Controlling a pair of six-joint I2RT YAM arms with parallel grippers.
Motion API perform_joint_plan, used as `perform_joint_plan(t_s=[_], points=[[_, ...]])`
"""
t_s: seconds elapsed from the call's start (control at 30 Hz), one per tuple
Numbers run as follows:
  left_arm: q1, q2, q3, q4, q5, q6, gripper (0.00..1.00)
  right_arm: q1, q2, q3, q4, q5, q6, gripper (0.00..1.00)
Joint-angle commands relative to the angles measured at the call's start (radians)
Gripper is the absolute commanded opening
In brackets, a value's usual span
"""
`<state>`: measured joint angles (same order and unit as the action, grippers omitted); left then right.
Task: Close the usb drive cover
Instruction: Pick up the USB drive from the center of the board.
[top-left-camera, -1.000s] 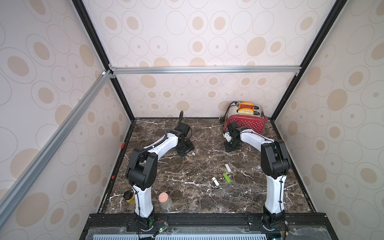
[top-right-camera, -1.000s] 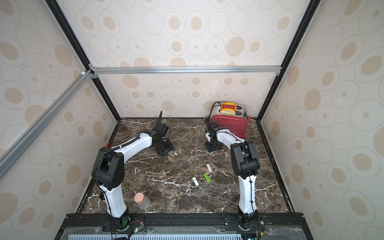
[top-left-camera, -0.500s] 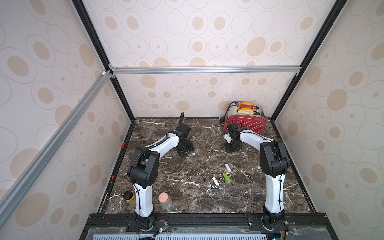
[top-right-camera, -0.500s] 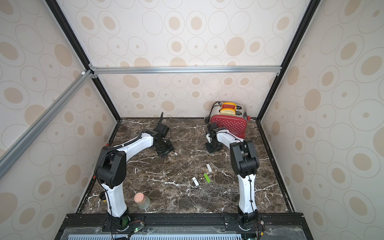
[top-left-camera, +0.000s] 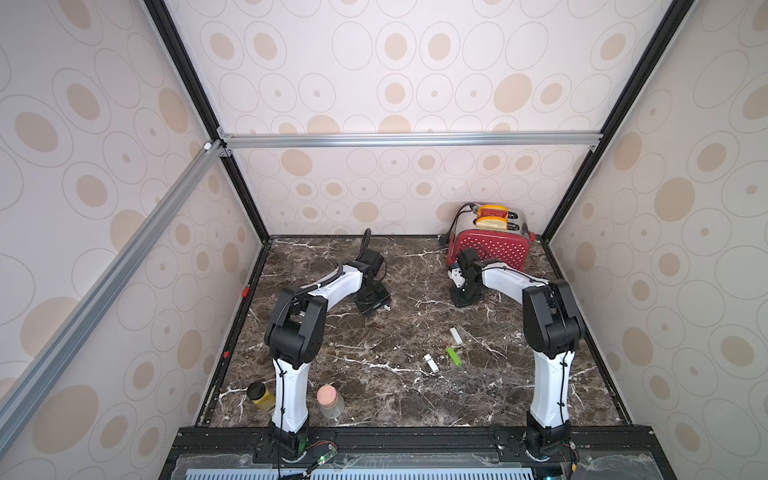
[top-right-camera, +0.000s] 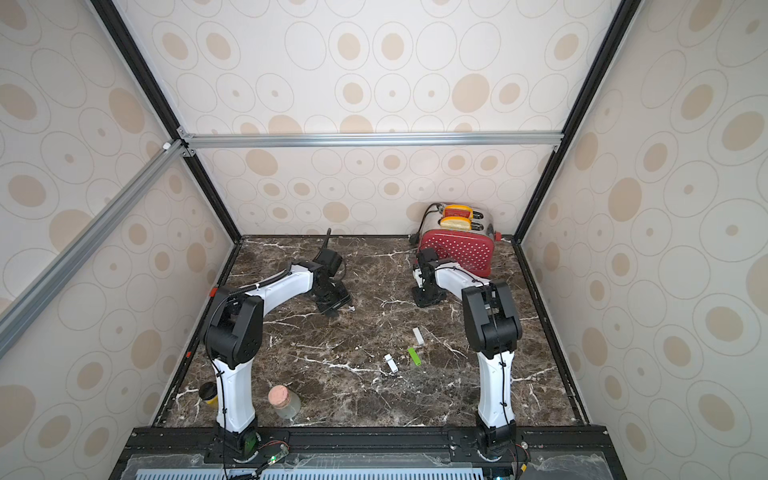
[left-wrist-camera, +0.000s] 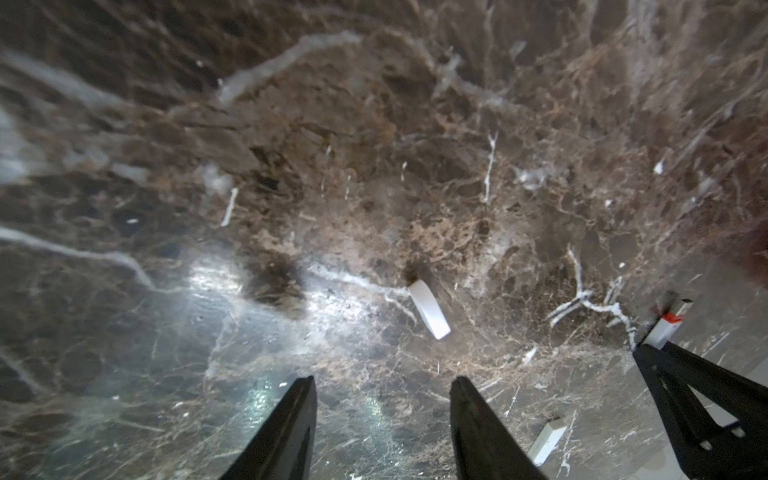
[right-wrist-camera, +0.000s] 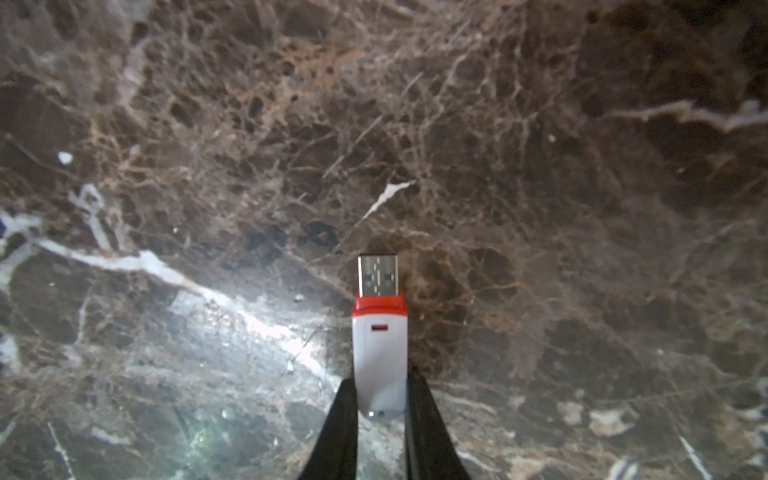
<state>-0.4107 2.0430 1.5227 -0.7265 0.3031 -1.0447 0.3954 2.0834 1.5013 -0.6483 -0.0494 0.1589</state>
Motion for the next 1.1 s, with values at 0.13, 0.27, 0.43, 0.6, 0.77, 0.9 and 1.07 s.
perform_joint_plan(t_s=[0.13, 0.27, 0.43, 0.6, 0.77, 0.9, 1.07], points=[[0.005, 0.032, 0.08, -0.069, -0.008, -0.047, 0.53, 0.03, -0.004, -0.041, -0.04, -0.026, 0.009, 0.07], [-0.002, 0.047, 0.111, -0.094, -0.022, -0.07, 0.53, 0.047, 0.005, -0.037, -0.04, -0.02, 0.004, 0.06], [-0.021, 0.088, 0.193, -0.183, -0.057, -0.081, 0.53, 0.053, 0.007, -0.037, -0.042, -0.017, 0.004, 0.03], [-0.031, 0.113, 0.232, -0.231, -0.083, -0.096, 0.53, 0.053, -0.005, -0.041, -0.039, -0.023, 0.011, 0.0], [-0.034, 0.135, 0.256, -0.268, -0.084, -0.126, 0.52, 0.056, -0.034, -0.058, -0.026, -0.027, 0.019, 0.0], [-0.034, 0.147, 0.275, -0.281, -0.088, -0.144, 0.52, 0.064, -0.075, -0.08, -0.014, -0.023, 0.027, 0.0], [-0.037, 0.175, 0.315, -0.306, -0.084, -0.153, 0.52, 0.074, -0.158, -0.136, 0.005, -0.013, 0.045, 0.0]])
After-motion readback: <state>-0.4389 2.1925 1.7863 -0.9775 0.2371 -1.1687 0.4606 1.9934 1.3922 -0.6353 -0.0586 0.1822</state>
